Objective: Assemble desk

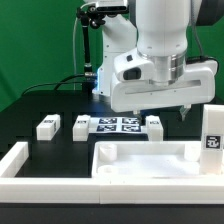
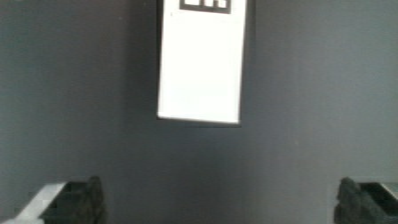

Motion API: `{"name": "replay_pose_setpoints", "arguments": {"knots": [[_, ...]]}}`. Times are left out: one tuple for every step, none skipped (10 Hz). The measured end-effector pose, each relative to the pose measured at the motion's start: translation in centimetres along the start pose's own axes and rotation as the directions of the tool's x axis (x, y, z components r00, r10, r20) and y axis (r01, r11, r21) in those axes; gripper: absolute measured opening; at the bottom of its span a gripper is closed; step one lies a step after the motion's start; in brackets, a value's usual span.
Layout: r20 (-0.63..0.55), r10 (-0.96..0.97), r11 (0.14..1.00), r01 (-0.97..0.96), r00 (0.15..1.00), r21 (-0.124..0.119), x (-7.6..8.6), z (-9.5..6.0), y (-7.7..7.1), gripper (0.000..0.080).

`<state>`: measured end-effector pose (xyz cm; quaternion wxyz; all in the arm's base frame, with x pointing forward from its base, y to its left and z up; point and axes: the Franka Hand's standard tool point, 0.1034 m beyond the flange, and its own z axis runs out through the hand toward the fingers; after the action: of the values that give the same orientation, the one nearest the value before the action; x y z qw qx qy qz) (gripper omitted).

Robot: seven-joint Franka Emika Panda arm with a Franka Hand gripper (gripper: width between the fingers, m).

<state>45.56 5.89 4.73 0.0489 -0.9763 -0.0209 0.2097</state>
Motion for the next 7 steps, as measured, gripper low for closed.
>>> {"name": "replay_pose_setpoints", "arguments": {"knots": [[0.065,0.007,1.000,-0.007,0.998,0.007,0.3,0.1,-0.2,0.0649],[0.070,0.000,1.000,0.000,0.998,0.005,0.6,0.2,-0.5,0.0649],[0.132,0.000,1.000,-0.002,0.991,0.012,-0.1,0.3,-0.5,0.0649],[0.199,0.000,1.000,-0.004,0.980,0.019,-0.2,0.5,-0.5,0.0649],[0.231,0.002,1.000,-0.007,0.973,0.021,0.0,0.7,-0.6,0.0649],[0.333,0.073,0.997,-0.074,0.940,-0.008,-1.1,1.6,-0.6,0.0649],[0.405,0.093,0.995,-0.094,0.909,-0.018,-1.6,2.4,-0.1,0.0649]]}}
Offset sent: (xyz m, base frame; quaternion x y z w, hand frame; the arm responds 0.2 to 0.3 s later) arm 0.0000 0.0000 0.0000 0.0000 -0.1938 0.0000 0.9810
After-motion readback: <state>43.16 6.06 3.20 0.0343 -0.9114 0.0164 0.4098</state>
